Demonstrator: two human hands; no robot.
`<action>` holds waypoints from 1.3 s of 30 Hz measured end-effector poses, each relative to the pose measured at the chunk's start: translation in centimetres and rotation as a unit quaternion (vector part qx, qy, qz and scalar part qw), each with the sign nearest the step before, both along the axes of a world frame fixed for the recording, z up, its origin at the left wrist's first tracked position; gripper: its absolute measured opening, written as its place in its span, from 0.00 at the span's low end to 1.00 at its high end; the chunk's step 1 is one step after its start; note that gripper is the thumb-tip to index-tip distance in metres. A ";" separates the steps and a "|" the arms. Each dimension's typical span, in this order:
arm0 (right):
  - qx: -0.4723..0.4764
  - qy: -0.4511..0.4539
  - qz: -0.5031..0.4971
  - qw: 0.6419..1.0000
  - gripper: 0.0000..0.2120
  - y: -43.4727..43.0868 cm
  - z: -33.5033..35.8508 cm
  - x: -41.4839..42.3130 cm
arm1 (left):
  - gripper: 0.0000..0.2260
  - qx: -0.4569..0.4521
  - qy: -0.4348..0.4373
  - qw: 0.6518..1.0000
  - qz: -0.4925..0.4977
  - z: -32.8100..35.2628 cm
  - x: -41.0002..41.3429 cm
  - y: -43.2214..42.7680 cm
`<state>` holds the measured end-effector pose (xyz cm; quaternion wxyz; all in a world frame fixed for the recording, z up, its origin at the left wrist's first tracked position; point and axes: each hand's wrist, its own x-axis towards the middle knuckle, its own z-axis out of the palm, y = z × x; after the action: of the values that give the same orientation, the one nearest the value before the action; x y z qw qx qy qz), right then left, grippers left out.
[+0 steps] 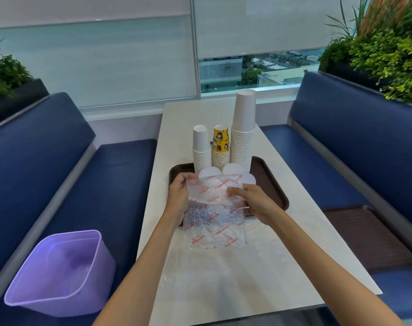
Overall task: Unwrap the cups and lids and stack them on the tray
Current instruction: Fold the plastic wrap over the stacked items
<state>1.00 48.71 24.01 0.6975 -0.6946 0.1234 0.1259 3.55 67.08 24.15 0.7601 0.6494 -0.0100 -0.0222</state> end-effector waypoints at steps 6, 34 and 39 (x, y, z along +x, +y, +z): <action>0.034 -0.029 -0.078 0.996 0.13 0.0 -1.0 0.2 | 0.21 -0.017 0.104 0.994 -0.020 -1.4 -0.8 -0.3; 0.103 0.008 -0.002 0.995 0.09 -1.6 -3.2 -0.6 | 0.09 0.114 0.011 0.993 -0.010 -4.0 -3.1 0.1; 0.094 0.015 0.015 0.995 0.13 -2.1 -3.3 -0.7 | 0.07 0.094 0.013 0.995 -0.004 -4.0 -3.5 0.4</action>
<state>0.31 46.64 20.74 0.7560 -0.6256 0.1111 0.1575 0.05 67.44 20.10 0.6956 0.7176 -0.0006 -0.0345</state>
